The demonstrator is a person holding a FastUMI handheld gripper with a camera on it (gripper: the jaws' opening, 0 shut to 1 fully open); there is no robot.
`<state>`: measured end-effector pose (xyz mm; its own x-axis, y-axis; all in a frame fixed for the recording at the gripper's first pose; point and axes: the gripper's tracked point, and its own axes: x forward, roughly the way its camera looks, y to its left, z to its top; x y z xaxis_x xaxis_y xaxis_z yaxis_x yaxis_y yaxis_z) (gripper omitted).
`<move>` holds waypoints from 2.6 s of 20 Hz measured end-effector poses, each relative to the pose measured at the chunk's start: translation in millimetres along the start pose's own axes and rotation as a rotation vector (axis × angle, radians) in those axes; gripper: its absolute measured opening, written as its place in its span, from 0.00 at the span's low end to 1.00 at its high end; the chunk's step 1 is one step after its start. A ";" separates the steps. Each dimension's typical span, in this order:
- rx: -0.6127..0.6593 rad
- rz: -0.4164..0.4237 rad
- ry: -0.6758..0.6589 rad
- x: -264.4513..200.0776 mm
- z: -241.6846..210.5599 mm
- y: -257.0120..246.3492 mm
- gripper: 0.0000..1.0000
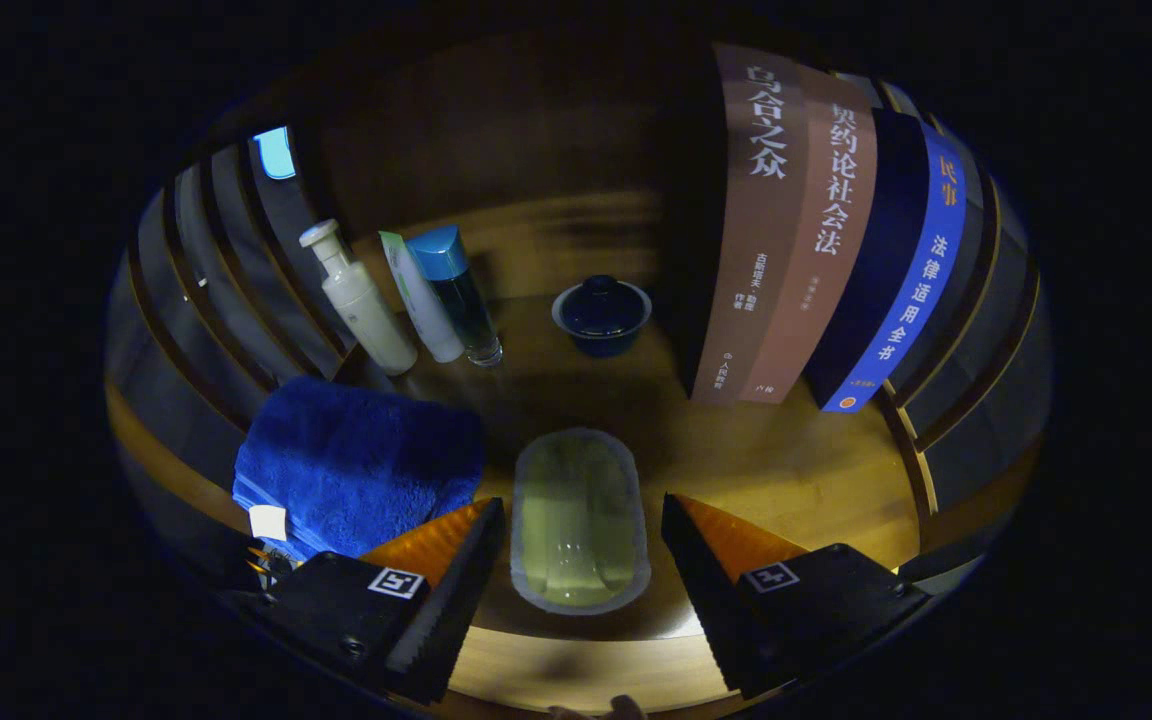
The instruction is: Pull open the drawer, take out the items inside it, and place them on the countertop above the cabinet.
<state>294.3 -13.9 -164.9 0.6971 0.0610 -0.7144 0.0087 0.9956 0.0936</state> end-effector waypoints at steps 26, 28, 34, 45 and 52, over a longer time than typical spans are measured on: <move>-0.033 -0.013 -0.689 -234.7 -242.9 18.8 0.99; -0.032 -0.018 -0.651 -217.2 -267.9 16.5 0.99; 0.019 -0.036 -0.592 -172.0 -295.8 4.1 0.99; 0.008 -0.041 -0.567 -148.0 -286.2 -1.2 0.99; 0.008 -0.029 -0.573 -114.4 -244.0 -3.4 0.99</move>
<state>39.7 -6.8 -252.7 0.9738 -0.0172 -0.2270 0.0376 0.9956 0.0859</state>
